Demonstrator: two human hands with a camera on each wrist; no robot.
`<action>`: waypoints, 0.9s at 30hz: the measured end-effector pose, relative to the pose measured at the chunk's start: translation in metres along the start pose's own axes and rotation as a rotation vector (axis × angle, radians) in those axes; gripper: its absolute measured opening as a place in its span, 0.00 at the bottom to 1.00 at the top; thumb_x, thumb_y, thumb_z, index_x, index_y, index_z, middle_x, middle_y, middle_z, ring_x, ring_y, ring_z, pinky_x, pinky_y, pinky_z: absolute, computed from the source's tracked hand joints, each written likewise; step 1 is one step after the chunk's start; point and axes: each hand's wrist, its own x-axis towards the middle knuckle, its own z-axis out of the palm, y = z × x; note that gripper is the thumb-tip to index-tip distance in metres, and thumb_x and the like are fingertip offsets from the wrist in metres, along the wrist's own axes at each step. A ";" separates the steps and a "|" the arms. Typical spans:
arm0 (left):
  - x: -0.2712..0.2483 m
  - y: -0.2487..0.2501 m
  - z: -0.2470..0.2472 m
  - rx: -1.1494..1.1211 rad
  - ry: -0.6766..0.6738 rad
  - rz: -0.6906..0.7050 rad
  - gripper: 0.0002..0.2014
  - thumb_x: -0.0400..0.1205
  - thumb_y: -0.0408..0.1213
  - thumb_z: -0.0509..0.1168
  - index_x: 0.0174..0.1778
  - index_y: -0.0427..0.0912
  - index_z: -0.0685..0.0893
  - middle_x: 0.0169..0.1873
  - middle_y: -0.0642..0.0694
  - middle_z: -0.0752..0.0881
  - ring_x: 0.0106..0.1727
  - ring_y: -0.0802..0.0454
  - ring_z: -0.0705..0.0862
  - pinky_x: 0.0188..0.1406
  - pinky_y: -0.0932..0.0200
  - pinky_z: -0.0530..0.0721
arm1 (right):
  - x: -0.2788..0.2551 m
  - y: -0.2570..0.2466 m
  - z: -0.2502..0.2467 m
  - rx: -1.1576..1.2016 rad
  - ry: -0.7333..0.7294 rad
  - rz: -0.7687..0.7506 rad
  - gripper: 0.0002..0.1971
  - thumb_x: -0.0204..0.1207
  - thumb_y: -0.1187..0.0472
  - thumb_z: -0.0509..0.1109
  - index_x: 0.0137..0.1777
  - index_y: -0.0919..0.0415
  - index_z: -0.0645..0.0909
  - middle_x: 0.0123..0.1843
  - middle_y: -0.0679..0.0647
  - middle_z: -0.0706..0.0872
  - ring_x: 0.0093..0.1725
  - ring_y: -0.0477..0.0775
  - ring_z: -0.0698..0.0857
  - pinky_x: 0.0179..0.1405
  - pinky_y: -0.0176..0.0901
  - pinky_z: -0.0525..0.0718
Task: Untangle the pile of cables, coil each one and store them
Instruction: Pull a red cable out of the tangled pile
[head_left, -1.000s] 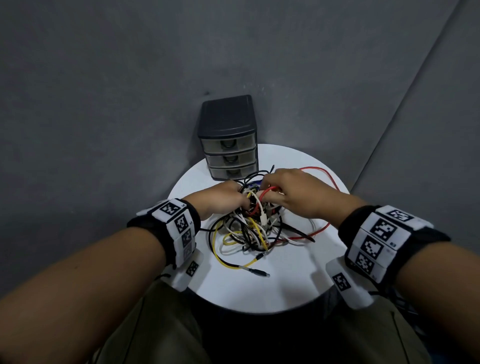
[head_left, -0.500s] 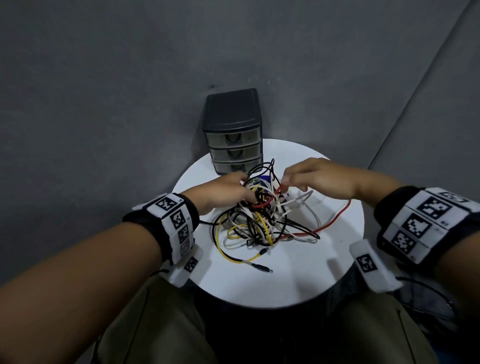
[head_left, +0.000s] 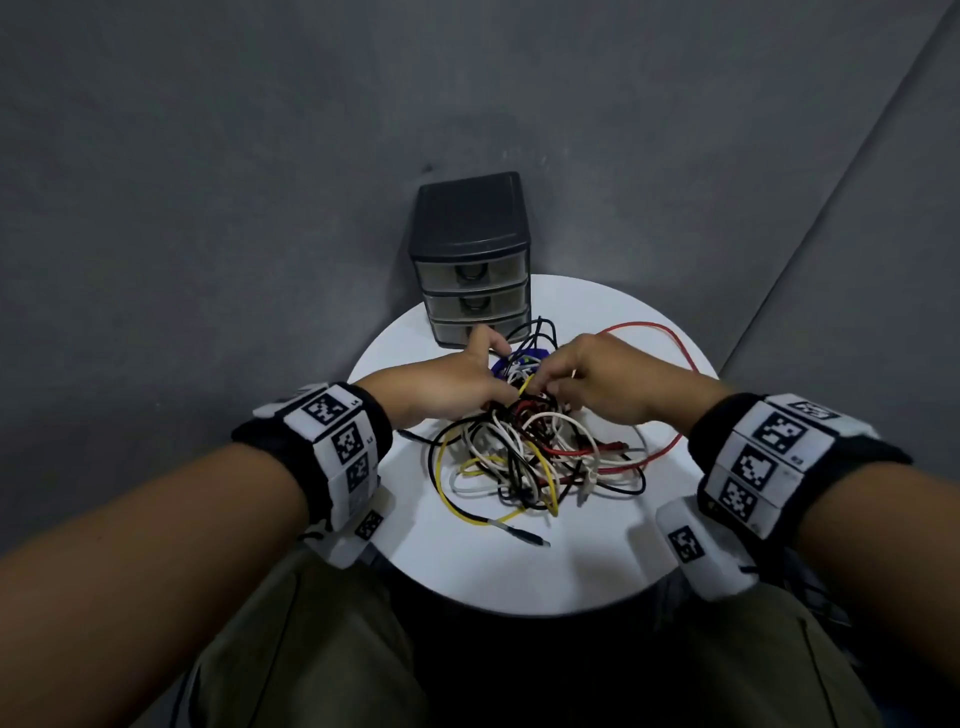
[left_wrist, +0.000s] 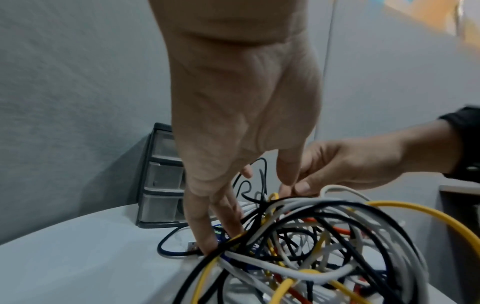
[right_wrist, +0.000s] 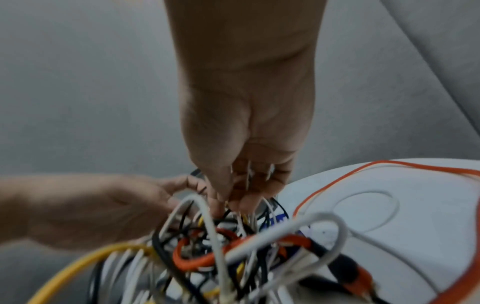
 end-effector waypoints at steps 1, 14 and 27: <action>0.001 0.000 0.002 0.044 0.006 0.012 0.24 0.84 0.42 0.69 0.70 0.54 0.63 0.54 0.36 0.82 0.48 0.46 0.77 0.48 0.49 0.75 | 0.002 -0.001 0.004 -0.032 -0.010 -0.027 0.12 0.83 0.66 0.69 0.58 0.52 0.92 0.45 0.43 0.88 0.44 0.45 0.83 0.47 0.37 0.75; 0.002 0.004 0.004 0.254 0.117 0.134 0.13 0.82 0.32 0.69 0.51 0.50 0.71 0.59 0.40 0.74 0.57 0.40 0.79 0.48 0.53 0.78 | 0.010 -0.012 0.017 -0.139 -0.023 -0.174 0.09 0.75 0.63 0.79 0.52 0.50 0.90 0.43 0.50 0.84 0.42 0.49 0.81 0.42 0.42 0.76; -0.003 0.019 0.004 0.193 0.091 0.090 0.07 0.75 0.42 0.79 0.39 0.42 0.92 0.49 0.40 0.92 0.51 0.46 0.87 0.55 0.50 0.83 | 0.005 -0.008 0.004 -0.208 -0.055 -0.130 0.07 0.74 0.64 0.74 0.45 0.53 0.79 0.36 0.45 0.80 0.37 0.47 0.77 0.37 0.44 0.71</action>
